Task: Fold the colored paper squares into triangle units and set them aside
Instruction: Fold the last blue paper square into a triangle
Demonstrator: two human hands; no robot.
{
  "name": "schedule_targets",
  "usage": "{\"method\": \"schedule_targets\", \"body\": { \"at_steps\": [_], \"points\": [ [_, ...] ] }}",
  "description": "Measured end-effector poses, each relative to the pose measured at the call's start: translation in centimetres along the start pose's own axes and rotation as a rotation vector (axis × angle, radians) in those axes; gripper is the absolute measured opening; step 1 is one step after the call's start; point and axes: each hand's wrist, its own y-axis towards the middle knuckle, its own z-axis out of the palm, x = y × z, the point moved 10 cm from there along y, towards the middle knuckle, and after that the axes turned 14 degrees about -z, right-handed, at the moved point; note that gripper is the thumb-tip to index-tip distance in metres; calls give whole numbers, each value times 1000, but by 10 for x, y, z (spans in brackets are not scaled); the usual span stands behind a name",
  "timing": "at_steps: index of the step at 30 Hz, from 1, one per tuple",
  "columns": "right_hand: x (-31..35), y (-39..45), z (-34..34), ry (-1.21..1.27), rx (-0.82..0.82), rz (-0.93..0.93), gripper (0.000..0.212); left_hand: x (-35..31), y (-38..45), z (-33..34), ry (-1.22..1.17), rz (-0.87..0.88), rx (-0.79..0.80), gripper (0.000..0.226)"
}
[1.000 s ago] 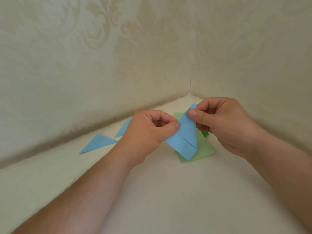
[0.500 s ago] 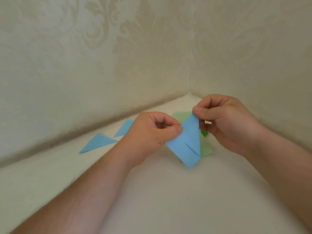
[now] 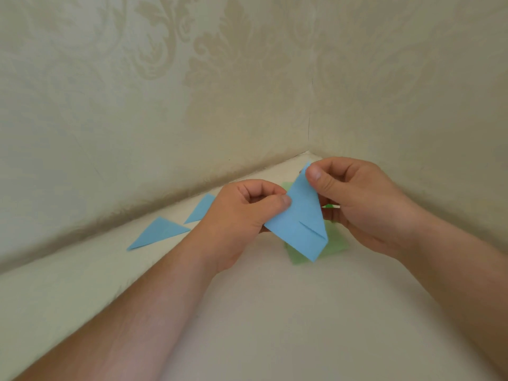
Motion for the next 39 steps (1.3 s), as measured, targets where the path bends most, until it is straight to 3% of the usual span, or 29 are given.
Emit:
{"method": "schedule_targets", "body": {
  "at_steps": [2,5,9,12,15,19,23,26,33,35,39],
  "points": [
    [-2,-2,6,-27,52,5,37,1,1,-4,-45,-1,-16,12],
    [-1,0,3,-80,15,-26,17,1,3,-7,-75,14,-23,12],
    [0,3,-3,-130,-18,-52,18,-2,2,-5,-100,57,-28,12],
    [-4,1,6,-103,52,-17,38,-4,4,-9,-138,82,-50,11],
    [-3,2,2,-168,20,-47,19,-5,5,-13,-192,103,-55,8],
    [2,4,-5,-218,-34,-92,24,-7,4,-11,-180,126,-40,9],
    [0,3,0,-173,15,-61,22,-7,6,-19,-211,128,-100,8],
    [1,3,-1,-199,26,-70,10,-6,6,-26,-244,119,-154,7],
    [1,4,-9,-133,-63,-51,14,-11,4,-18,-275,164,-79,19],
    [-3,3,-5,-96,-37,-25,12,-10,3,-13,-263,165,-44,29],
    [-6,0,8,-94,31,-26,6,-6,5,-20,-225,138,-137,20]
  ]
}}
